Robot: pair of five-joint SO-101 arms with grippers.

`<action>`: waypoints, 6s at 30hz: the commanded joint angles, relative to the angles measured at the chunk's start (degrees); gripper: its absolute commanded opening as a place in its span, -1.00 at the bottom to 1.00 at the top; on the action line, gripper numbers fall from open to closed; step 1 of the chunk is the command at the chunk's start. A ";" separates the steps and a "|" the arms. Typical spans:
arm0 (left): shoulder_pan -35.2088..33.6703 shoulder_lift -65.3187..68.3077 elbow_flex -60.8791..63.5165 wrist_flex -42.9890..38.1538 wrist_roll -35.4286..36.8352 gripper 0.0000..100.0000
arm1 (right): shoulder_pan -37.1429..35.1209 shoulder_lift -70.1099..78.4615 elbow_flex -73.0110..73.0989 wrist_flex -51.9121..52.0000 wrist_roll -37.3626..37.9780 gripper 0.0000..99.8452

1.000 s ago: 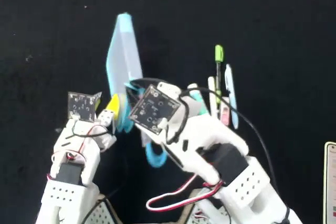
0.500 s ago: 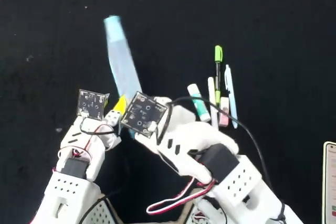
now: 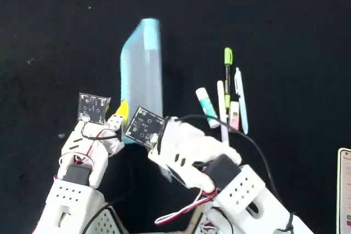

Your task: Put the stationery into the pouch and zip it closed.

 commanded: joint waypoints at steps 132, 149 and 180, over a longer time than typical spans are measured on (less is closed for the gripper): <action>-1.36 8.70 -11.47 -14.59 -0.79 -0.71 | 12.75 1.54 -26.24 3.43 13.98 -0.98; 4.53 23.82 -14.55 -14.33 4.66 -0.72 | 4.84 2.07 -17.54 -21.19 -5.98 -0.98; -7.34 -23.65 -16.92 34.64 -12.31 -0.71 | -3.78 1.54 6.02 -33.05 -6.95 -0.98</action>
